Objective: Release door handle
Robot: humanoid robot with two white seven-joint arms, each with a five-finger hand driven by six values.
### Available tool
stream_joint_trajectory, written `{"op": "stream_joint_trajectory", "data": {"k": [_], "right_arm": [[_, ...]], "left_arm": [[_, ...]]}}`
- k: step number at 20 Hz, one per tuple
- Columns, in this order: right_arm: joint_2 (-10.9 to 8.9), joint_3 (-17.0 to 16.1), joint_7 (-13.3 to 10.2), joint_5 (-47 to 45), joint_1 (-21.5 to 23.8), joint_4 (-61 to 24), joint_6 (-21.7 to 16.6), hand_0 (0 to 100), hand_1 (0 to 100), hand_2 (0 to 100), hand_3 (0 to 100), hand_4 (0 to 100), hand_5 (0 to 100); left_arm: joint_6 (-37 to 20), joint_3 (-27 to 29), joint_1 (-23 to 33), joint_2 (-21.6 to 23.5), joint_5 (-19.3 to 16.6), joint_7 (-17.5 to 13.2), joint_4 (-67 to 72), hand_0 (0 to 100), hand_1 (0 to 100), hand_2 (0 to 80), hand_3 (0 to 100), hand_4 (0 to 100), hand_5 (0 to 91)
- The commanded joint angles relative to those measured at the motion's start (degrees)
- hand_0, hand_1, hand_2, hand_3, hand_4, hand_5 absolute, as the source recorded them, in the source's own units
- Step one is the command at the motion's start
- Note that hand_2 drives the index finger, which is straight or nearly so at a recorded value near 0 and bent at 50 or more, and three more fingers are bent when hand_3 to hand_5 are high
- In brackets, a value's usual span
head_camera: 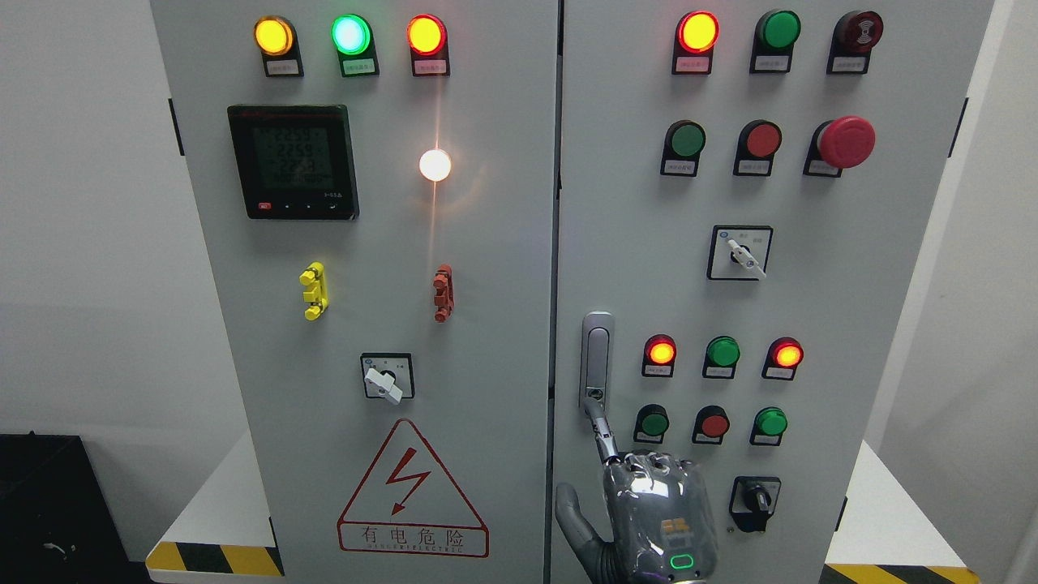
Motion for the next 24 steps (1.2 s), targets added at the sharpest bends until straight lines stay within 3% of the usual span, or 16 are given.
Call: {"op": "stream_joint_trajectory", "data": {"k": [1, 24], "right_arm": [[-0.02, -0.3, 0.2, 0.6, -1.1, 1.7, 0.6, 55, 32, 1, 99, 96, 98], [-0.02, -0.3, -0.1, 3.3, -1.6, 2.7, 0.6, 53, 29, 1, 99, 96, 98]], "left_arm": [[0.0, 0.0, 1.0, 0.0, 0.0, 0.0, 0.0, 12, 56, 0.0, 0, 0, 0.0], [0.0, 0.0, 1.0, 0.0, 0.0, 0.0, 0.1, 12, 56, 0.0, 0, 0, 0.0]]}}
